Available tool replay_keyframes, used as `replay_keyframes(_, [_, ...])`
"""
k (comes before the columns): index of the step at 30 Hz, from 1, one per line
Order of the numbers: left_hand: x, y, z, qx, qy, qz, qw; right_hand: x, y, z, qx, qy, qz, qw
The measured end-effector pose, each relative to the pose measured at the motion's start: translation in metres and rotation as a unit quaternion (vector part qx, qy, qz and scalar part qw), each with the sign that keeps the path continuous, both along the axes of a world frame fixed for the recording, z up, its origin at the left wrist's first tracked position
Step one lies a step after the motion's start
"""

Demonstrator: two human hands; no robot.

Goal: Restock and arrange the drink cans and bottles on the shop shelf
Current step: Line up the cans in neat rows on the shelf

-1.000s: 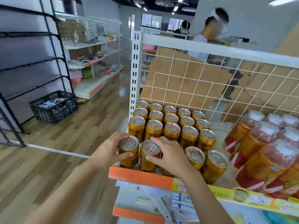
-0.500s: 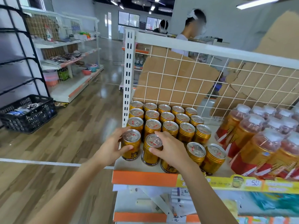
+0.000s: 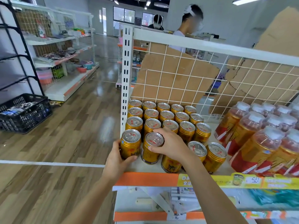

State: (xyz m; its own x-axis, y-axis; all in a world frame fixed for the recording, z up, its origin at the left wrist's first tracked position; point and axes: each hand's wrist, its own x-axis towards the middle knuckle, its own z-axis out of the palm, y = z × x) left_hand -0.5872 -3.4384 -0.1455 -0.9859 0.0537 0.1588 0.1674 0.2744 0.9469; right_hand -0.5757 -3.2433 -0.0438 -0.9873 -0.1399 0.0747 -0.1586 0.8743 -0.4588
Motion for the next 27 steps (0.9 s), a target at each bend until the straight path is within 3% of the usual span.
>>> replay_keyframes(5, [-0.001, -0.001, 0.0, -0.037, 0.009, -0.015, 0.999, -0.001, -0.003, -0.008, -0.011, 0.026, -0.053, 0.998])
replay_keyframes(12, [0.005, 0.002, 0.0, -0.063, 0.007, 0.028, 0.998, -0.001, 0.006, -0.006, -0.021, -0.002, 0.039, 0.999])
replay_keyframes(20, [0.001, 0.0, 0.006, -0.094, -0.009, 0.006, 0.995, -0.01, -0.002, -0.008, -0.003, 0.031, -0.037, 0.999])
replay_keyframes(27, [-0.001, 0.001, 0.008, -0.14, 0.007, 0.015, 0.99, -0.008, 0.003, -0.007, 0.006, 0.014, -0.007, 1.0])
